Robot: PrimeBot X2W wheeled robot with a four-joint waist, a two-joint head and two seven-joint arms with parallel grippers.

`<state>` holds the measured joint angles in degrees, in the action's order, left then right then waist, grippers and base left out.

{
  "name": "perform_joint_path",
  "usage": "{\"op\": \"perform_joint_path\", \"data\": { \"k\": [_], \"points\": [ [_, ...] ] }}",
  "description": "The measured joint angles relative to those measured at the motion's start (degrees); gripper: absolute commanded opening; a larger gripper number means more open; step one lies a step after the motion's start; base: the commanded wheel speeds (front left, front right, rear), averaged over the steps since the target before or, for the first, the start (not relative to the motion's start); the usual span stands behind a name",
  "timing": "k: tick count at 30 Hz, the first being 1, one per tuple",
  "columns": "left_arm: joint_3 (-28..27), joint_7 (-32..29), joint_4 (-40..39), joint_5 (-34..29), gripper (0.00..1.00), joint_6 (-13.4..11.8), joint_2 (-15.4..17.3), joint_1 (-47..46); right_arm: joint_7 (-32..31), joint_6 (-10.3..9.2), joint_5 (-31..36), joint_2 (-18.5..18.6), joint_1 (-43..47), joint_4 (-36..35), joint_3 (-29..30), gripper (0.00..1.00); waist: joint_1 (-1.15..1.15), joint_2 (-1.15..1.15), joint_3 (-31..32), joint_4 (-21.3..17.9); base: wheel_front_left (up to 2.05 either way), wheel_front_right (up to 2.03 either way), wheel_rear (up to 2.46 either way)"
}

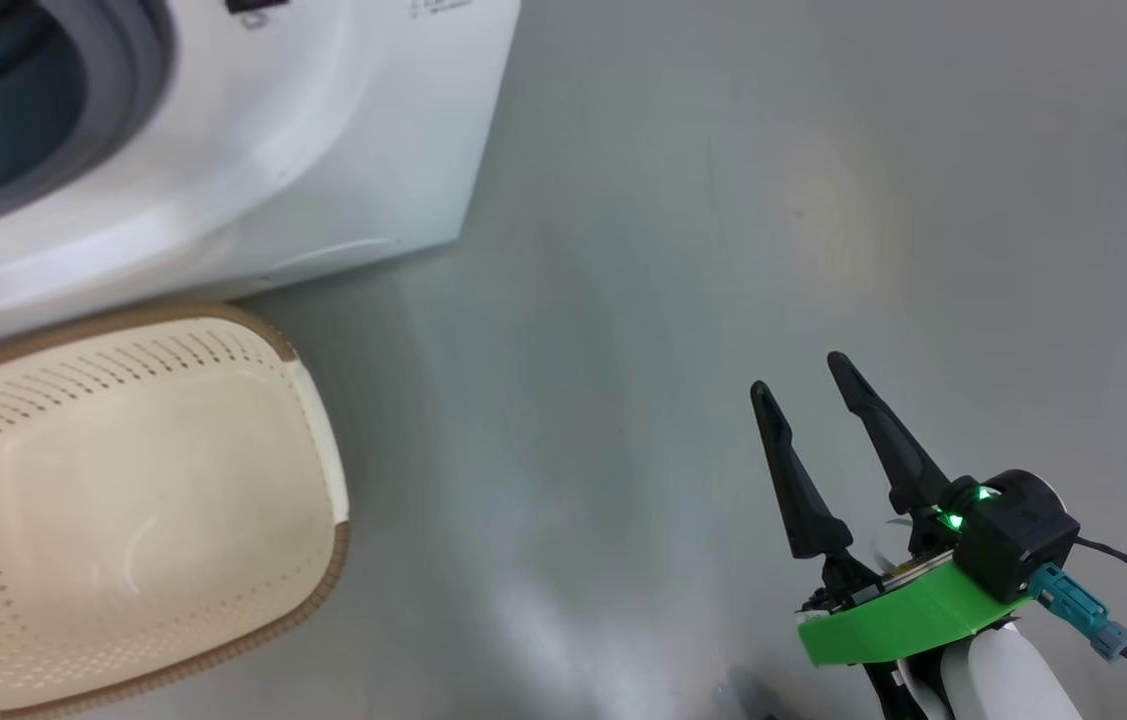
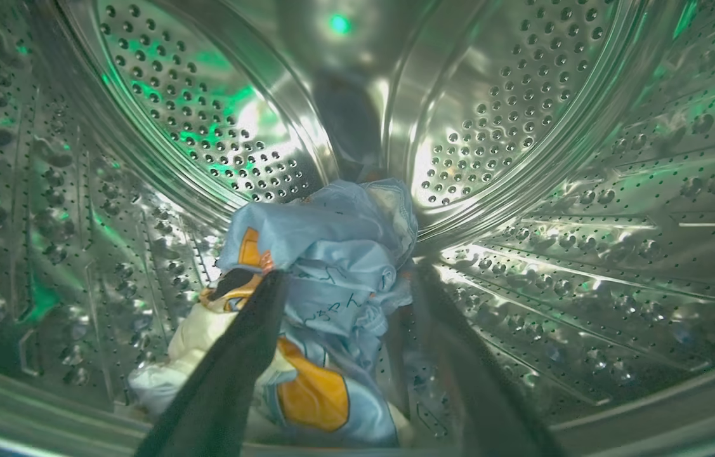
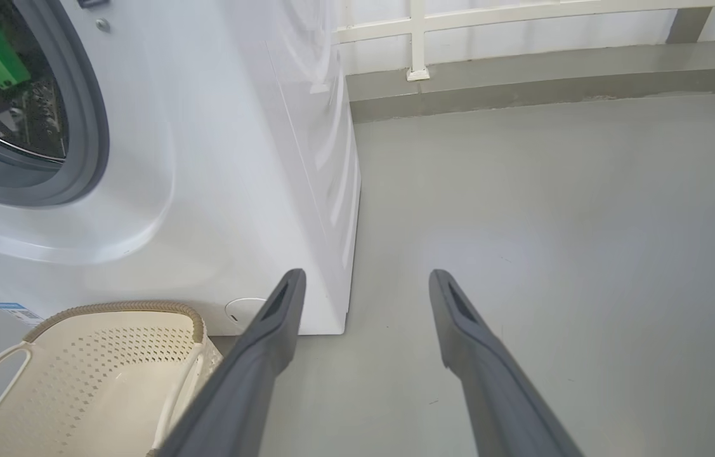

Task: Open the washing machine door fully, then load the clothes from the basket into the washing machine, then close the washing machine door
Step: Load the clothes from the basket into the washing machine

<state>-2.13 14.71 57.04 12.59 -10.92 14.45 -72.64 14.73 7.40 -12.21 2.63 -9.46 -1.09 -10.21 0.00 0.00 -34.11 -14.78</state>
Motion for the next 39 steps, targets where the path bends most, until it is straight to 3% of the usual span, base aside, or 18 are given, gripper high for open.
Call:
{"op": "perform_joint_path", "data": {
  "k": [20,33,36,39],
  "points": [
    [-2.07,-0.01,-6.43,0.63,1.0,1.83,-7.32,17.58,0.0,0.0,-0.04,0.09,0.08,1.87,2.0,1.0,0.0,0.0,8.62,5.48,0.0,0.0,0.0],
    [-0.73,-0.02,-16.25,-0.58,1.0,6.79,-11.91,35.09,0.0,0.0,0.11,0.19,2.59,1.89,5.56,1.0,0.0,0.0,16.05,9.16,0.0,0.0,0.0],
    [-0.14,-0.02,-19.22,-0.31,1.0,8.81,-12.21,40.17,0.0,0.0,0.12,0.16,3.77,1.99,5.72,1.0,0.0,0.0,18.03,9.99,0.0,0.0,0.0],
    [0.57,-0.02,-21.59,-0.25,1.0,9.18,-12.36,44.97,0.0,0.0,0.16,0.16,4.72,1.98,5.9,1.0,0.0,0.0,19.94,10.74,0.0,0.0,0.0]
  ]
}}
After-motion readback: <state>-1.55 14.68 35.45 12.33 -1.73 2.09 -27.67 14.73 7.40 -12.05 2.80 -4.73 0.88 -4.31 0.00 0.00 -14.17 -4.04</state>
